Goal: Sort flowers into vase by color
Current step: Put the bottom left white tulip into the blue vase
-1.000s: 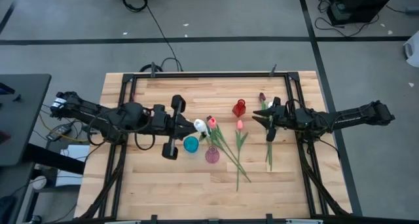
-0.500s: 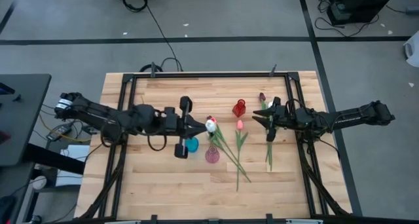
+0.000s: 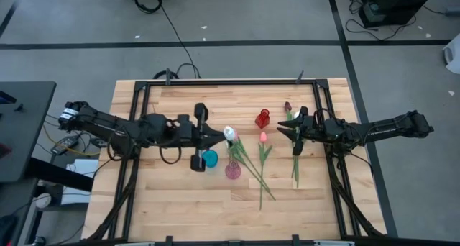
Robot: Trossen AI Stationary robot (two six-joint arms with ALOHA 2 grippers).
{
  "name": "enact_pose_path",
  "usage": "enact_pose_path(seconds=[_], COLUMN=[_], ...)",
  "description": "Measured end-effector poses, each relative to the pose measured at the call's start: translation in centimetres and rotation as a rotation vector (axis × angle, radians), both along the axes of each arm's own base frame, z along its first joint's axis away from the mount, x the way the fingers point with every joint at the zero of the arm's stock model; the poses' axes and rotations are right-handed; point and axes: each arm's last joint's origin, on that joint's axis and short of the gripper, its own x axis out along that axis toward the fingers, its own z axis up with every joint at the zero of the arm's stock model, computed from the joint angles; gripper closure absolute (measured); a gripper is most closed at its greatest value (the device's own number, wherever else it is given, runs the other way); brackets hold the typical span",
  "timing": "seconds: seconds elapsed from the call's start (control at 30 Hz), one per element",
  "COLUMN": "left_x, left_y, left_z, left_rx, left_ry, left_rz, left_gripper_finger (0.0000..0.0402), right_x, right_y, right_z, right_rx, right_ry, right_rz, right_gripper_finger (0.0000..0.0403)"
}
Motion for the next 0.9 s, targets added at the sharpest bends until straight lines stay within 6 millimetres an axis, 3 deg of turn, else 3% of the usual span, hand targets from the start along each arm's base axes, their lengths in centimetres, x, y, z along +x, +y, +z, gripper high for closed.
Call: enact_pose_path(seconds=[0.3,0.73,0.9], left_x=[0.0,2.1,2.9], left_y=[0.0,-0.5,-0.7], left_z=[0.3,-1.8,-3.4], left_rx=[-0.097,-0.026,-0.012], left_ry=[-0.033,0.032,0.136], left_rz=[-0.024,-0.006,-0.006], left_gripper_finger=[0.0397,0.0397,0.0397], right_x=[0.0,0.0,0.0], right_y=[0.0,0.1,0.1], right_z=[0.1,0.2,0.2], right_rx=[0.001,0.003,0.004], right_ry=[-0.008,-0.023,-0.022], right_rz=[0.001,0.026,0.03], right_gripper_finger=[0.0285,0.0285,0.0285])
